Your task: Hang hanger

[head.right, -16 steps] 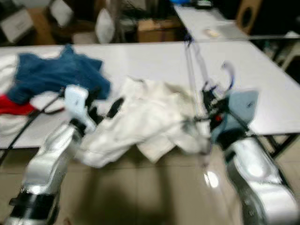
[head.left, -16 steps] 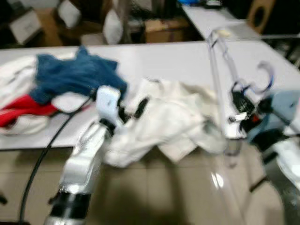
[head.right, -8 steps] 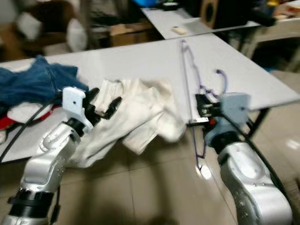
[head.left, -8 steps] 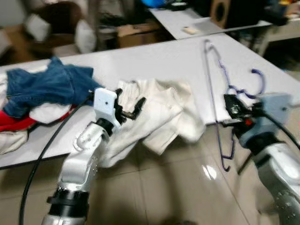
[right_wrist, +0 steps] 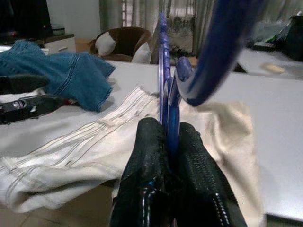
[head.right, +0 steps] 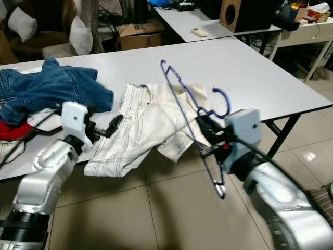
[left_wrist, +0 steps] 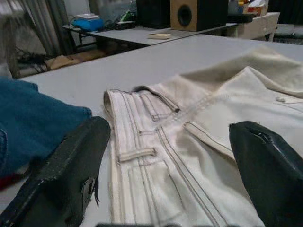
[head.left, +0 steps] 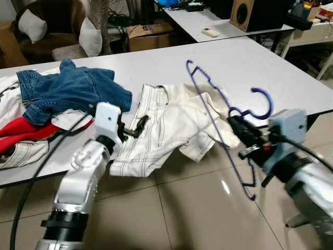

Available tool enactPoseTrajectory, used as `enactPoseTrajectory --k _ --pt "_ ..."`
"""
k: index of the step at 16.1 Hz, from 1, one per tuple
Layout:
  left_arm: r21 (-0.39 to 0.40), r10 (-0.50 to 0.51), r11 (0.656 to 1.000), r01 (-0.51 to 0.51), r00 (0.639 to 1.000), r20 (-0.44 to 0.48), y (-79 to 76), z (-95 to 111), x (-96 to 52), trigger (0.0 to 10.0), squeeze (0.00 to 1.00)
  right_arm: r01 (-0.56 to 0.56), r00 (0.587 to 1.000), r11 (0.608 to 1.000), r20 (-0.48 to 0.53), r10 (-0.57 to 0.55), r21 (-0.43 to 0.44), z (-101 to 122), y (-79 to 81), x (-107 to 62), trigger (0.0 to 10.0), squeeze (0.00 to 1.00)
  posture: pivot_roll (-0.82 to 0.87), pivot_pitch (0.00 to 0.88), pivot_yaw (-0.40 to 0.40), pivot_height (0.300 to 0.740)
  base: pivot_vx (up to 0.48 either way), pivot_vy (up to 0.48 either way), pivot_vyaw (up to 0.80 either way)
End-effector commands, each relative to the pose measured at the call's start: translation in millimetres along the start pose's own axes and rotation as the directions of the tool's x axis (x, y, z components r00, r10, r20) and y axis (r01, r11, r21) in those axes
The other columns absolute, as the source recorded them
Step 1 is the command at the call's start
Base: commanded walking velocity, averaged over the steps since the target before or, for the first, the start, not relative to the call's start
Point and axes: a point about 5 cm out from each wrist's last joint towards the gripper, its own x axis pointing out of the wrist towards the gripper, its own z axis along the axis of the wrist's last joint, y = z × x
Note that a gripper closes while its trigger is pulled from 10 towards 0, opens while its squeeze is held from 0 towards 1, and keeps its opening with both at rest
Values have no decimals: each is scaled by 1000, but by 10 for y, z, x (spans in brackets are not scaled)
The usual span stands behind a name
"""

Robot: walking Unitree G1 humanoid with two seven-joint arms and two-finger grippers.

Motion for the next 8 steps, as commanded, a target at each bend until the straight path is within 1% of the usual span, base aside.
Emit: enactPoseTrajectory --k 1,3,6,8 --pt "-8 -5 1000 5 1000 -4 2 -6 -8 10000 173 -17 1000 1000 -21 17 0 -35 49 12 10000 0 -210 0 59 740 0 0 0" --pt "-16 -44 999 44 999 -3 -34 -1 -11 10000 176 -44 998 999 -44 44 -4 -66 57 -17 10000 0 -212 0 62 740 289 0 0" --pt "-22 -71 997 71 997 -2 -99 -16 -10 10000 184 -11 999 1000 -44 11 3 -80 14 -37 10000 0 -217 0 67 740 364 0 0" --pt "-25 -76 997 76 997 -3 -115 -26 -10 10000 184 -7 999 1000 -42 7 2 -95 40 -19 10000 0 -216 0 67 740 381 0 0"
